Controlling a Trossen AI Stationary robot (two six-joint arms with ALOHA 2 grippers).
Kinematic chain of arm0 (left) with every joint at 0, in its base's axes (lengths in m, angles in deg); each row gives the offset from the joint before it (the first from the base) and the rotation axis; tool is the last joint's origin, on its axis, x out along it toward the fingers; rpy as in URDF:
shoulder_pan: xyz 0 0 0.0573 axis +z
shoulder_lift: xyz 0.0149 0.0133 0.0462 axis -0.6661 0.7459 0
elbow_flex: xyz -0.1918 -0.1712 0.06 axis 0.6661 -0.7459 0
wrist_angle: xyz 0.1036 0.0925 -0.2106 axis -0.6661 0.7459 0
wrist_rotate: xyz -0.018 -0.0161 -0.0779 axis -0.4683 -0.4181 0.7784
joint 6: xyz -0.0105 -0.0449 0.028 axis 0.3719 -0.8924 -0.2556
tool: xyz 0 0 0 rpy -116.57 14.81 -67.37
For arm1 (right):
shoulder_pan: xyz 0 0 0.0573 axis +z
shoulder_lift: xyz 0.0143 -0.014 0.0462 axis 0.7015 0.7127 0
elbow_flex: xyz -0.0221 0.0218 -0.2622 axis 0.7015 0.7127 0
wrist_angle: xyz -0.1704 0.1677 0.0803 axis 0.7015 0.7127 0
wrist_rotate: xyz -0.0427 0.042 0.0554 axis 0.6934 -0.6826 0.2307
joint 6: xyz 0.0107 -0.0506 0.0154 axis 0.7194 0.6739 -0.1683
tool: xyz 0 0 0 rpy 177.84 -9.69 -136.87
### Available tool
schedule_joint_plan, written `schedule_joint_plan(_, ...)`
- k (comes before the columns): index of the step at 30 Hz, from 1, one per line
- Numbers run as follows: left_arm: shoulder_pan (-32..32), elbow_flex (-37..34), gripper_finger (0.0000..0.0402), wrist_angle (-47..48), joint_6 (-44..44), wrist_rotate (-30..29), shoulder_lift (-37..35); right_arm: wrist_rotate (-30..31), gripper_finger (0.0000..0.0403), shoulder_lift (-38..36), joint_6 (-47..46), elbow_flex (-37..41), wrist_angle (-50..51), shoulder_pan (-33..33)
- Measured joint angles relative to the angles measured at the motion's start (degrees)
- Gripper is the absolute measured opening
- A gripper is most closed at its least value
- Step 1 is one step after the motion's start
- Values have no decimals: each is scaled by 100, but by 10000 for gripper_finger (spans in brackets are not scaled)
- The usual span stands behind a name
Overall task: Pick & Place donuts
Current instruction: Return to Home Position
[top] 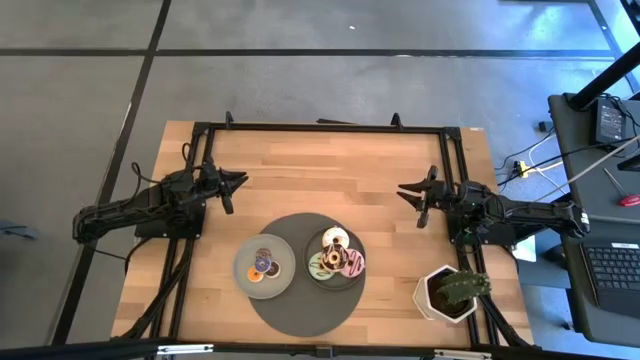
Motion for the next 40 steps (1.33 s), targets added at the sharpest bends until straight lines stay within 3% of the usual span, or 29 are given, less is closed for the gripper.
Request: schedule_joint_plan(40, 2, 0, 62, -2, 0, 0, 0, 0, 100, -1, 1, 0, 1, 0)
